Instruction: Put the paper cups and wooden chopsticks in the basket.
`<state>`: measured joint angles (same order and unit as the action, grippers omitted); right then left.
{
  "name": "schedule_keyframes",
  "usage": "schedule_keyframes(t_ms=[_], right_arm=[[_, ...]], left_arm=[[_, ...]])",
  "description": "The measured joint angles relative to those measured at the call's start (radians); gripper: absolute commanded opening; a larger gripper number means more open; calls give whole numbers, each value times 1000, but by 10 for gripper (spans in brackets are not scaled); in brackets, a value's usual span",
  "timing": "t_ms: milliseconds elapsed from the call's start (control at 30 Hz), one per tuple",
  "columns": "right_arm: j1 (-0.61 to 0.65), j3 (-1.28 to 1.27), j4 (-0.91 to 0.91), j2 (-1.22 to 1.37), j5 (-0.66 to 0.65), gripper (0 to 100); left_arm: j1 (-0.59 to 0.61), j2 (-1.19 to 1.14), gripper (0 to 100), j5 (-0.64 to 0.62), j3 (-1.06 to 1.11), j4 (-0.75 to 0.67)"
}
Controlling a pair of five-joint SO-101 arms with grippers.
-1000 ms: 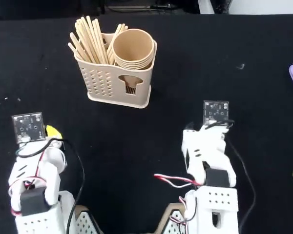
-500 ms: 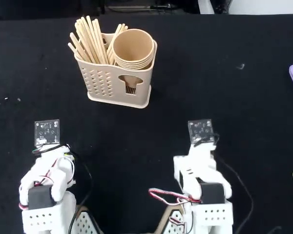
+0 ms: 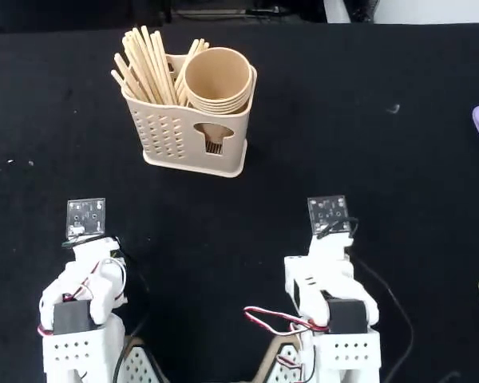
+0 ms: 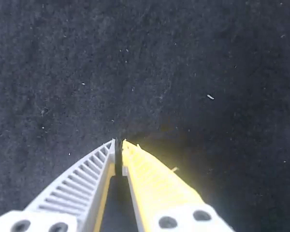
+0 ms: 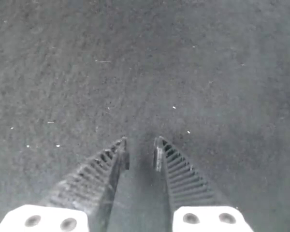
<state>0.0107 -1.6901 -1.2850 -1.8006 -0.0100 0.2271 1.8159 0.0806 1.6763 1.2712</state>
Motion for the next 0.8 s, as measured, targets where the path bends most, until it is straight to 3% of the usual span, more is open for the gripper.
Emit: schedule_keyframes(t_ms=[800], right_arm=[[-8, 0, -9, 0, 0, 96]], left_arm=[[0, 0, 33, 0, 2, 0]])
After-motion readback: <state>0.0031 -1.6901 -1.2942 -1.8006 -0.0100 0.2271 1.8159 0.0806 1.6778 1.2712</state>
